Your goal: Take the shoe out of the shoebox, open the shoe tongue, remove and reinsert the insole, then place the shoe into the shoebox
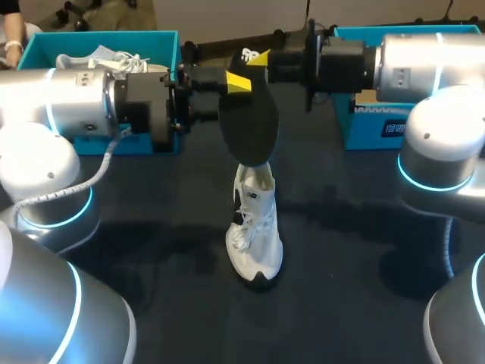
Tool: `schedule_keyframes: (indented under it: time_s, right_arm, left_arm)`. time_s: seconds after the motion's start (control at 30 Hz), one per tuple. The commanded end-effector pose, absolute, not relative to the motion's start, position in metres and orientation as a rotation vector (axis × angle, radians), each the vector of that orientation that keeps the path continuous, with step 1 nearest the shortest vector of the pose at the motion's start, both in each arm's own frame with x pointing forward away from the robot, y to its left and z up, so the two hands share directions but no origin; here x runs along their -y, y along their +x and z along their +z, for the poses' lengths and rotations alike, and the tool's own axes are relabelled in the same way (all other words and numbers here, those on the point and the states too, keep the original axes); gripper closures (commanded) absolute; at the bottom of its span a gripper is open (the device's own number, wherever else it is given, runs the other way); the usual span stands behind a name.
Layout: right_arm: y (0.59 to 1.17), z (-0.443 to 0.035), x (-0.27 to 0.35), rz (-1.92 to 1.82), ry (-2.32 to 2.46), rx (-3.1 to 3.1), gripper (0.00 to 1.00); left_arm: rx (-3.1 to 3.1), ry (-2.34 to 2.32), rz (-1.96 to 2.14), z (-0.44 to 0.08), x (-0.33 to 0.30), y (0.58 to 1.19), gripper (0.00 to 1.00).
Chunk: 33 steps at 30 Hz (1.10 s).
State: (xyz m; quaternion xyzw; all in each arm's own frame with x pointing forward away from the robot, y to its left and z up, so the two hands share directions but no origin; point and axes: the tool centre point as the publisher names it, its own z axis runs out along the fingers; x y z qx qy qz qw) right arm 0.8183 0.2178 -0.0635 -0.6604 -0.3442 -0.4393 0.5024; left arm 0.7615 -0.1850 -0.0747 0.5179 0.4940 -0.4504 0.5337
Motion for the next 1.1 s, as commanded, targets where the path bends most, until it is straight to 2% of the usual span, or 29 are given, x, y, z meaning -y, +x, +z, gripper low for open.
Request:
schedule_keyframes:
  time_s: [0.03,0.07,0.13,0.17,0.43,0.47,0.5,0.53,1.1]
  right_arm:
    - [0.818,-0.065,-0.223,-1.068,-1.595,0.824,1.00]
    - [0.818,-0.066,-0.224,-1.067,-1.595,0.823,1.00]
    - [0.817,-0.066,-0.223,-1.067,-1.596,0.821,1.00]
    - [0.817,-0.067,-0.223,-1.067,-1.597,0.820,1.00]
    - [0.816,-0.069,-0.223,-1.082,-1.591,0.831,1.00]
    - [0.816,-0.070,-0.223,-1.098,-1.596,0.840,0.82]
    - [0.816,-0.070,-0.223,-1.100,-1.596,0.850,0.46]
    - [0.816,-0.070,-0.223,-1.113,-1.590,0.859,0.00]
    - [0.784,-0.082,-0.198,-1.318,-1.441,1.007,0.00]
  left_arm:
    - [-1.170,1.233,-1.073,-0.076,0.193,0.765,0.64]
    - [-1.169,1.234,-1.073,-0.077,0.193,0.765,0.69]
    - [-1.168,1.235,-1.071,-0.077,0.193,0.765,0.86]
    - [-1.168,1.235,-1.071,-0.078,0.193,0.765,1.00]
    - [-1.179,1.220,-1.095,-0.079,0.189,0.767,1.00]
    - [-1.178,1.216,-1.099,-0.079,0.188,0.767,1.00]
    - [-1.176,1.211,-1.102,-0.078,0.187,0.766,1.00]
    - [-1.174,1.209,-1.105,-0.077,0.186,0.766,1.00]
    - [-1.189,1.201,-1.187,-0.074,0.165,0.765,1.00]
